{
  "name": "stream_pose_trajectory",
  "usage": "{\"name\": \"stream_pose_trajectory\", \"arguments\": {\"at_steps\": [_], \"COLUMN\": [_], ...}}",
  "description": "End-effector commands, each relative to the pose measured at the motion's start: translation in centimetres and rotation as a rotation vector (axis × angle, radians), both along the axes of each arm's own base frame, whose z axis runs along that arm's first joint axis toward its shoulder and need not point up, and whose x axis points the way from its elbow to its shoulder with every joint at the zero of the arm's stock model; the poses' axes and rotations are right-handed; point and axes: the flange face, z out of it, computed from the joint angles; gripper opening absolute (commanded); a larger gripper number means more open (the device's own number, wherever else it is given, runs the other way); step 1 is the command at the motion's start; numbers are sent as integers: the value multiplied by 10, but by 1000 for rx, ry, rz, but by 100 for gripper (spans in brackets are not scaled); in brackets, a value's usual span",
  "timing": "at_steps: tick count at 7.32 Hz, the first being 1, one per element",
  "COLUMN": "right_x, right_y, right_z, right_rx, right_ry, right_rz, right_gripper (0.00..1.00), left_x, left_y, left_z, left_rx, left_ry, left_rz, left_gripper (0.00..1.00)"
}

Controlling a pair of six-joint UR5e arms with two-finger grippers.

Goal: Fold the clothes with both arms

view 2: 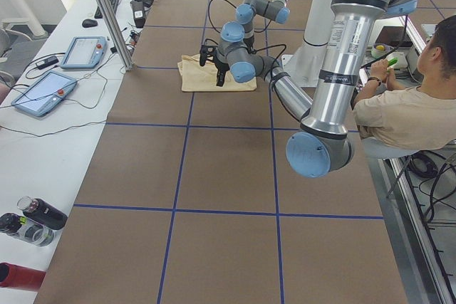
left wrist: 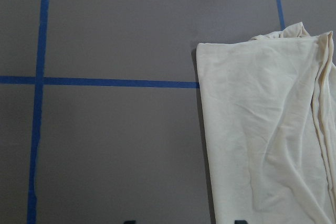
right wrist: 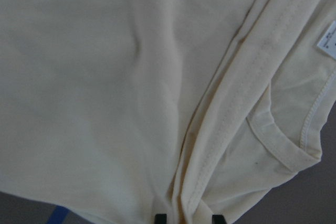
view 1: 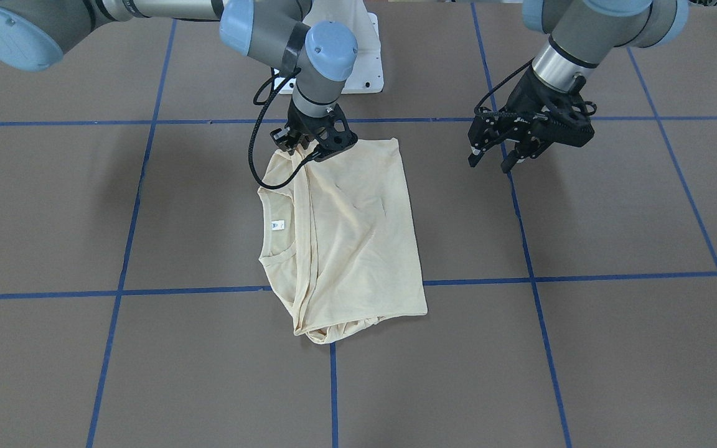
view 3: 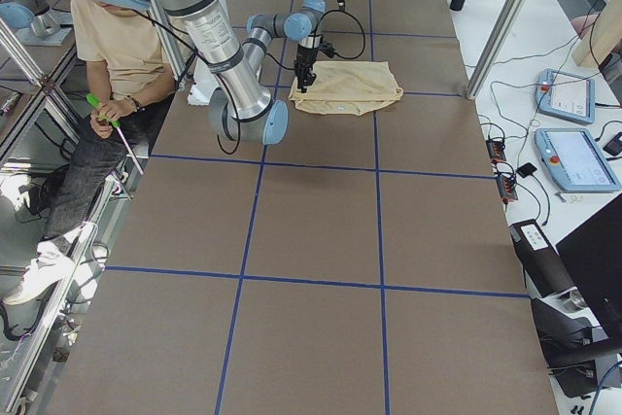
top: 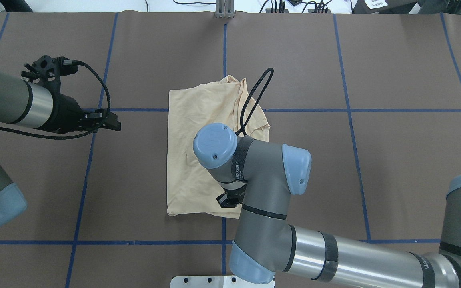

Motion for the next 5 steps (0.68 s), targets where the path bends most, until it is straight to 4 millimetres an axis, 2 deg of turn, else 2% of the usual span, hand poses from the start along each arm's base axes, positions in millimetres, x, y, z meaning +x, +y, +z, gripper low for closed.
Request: {"name": "stream_pose_trajectory", "arguments": {"at_steps": [1,2,4,5], "right_x": [-2,-3,-3,2], "right_y": [4,5,5,6], "right_z": [5,8,9,13], "right_rx": [-1,-3,-5,-6], "right_ry": [8,12,15,18], "right_rz": [-6,-8,-8,-7], "right_gripper": [31,27,0,0], "left_x": [0,0,0,0], "left_y": [0,0,0,0], "left_z": [0,0,-1,-2], "left_rx": [-1,-12,-33,-32], "left_ry": [0,4,12,13], "left_rz": [-1,-7,-19,-19], "left_gripper": [70,70,70,70]}}
